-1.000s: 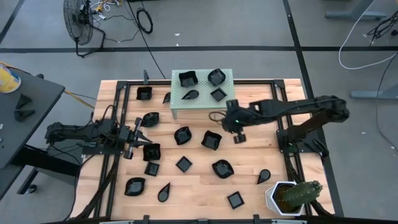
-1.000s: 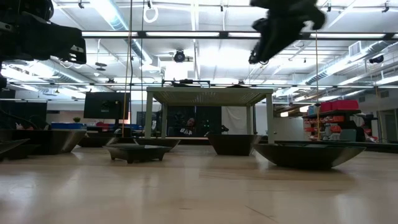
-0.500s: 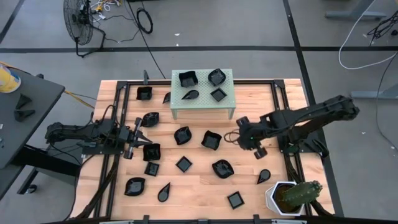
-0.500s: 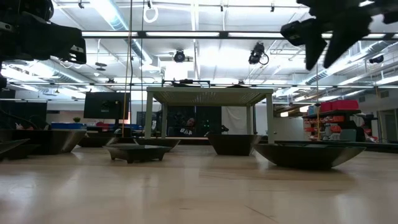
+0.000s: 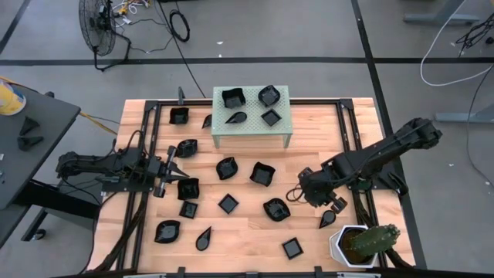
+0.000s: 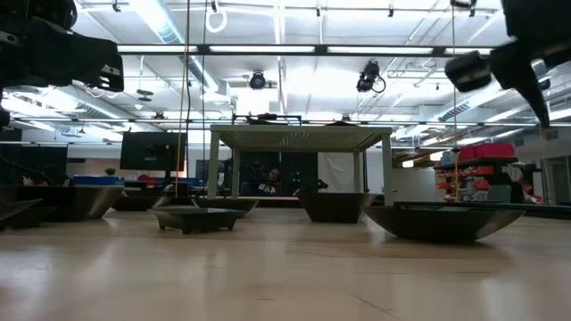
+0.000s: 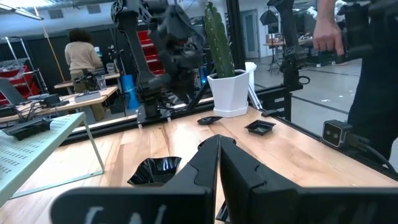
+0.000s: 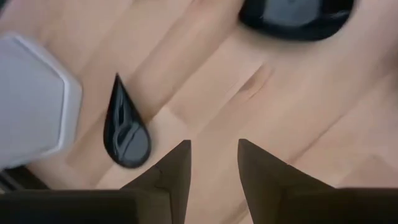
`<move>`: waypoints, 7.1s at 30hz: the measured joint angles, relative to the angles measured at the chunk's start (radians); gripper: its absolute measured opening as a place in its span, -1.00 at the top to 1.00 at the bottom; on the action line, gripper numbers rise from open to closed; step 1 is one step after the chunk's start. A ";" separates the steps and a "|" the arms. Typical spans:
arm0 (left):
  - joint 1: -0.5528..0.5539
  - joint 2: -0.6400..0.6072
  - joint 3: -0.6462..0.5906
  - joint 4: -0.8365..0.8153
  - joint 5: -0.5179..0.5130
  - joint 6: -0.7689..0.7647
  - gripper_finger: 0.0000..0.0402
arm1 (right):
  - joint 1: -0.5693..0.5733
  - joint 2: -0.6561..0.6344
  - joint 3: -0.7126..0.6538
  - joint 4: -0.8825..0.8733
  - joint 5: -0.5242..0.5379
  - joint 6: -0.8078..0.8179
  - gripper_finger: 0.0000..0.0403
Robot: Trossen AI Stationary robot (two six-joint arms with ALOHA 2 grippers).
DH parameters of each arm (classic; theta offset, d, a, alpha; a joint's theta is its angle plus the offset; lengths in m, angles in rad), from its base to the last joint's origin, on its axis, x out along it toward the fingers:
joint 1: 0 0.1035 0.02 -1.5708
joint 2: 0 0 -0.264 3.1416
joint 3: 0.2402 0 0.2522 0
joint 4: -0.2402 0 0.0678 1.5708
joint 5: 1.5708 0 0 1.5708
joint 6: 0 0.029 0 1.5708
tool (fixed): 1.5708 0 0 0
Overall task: Pick & Place Mini shaped plates
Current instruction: Stack the drop shaped plate on top of the drop shaped plate on the shelf
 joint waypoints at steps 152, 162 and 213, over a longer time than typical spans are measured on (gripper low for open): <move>0.000 0.000 0.000 0.000 0.000 0.000 0.88 | 0.178 0.098 -0.280 0.290 -0.113 0.190 1.00; 0.000 0.000 0.000 0.000 0.000 0.000 0.88 | 0.118 0.091 -0.224 0.277 -0.088 0.192 1.00; 0.000 0.000 0.000 0.000 0.000 0.000 0.88 | -0.564 0.328 0.783 -0.124 0.255 -0.438 1.00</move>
